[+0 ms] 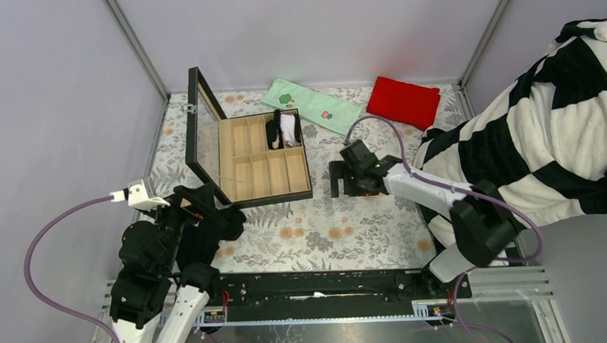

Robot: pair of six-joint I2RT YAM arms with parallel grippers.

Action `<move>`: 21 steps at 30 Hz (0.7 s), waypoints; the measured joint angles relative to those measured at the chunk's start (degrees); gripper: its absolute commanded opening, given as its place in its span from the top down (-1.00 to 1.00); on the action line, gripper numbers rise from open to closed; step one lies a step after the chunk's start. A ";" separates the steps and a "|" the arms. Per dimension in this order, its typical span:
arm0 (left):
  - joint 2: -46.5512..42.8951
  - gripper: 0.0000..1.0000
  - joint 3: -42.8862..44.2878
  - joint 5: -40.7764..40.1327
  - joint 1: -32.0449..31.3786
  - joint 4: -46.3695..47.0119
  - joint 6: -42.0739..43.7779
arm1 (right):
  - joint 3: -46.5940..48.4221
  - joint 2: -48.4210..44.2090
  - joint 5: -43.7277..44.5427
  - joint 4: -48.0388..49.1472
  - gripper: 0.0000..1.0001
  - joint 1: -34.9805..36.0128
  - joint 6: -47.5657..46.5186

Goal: Roll the underwear
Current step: Move the storage box to the center of the board.

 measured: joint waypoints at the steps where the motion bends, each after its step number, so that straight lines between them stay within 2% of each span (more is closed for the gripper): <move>1: -0.33 -0.97 -0.07 -0.17 0.00 0.13 0.00 | 0.28 2.16 0.39 1.22 -0.99 0.00 1.16; 5: -1.84 -0.97 -0.37 -0.81 0.00 0.20 0.00 | 3.43 11.89 3.72 5.42 -0.99 0.00 5.84; 12: -2.14 -0.98 -0.59 -1.77 0.00 0.20 -0.02 | 6.80 18.05 7.06 12.57 -0.99 0.72 11.06; 21: -1.70 -0.98 -0.61 -2.51 0.00 0.20 -0.02 | 19.80 27.98 8.20 11.17 -0.99 6.29 11.43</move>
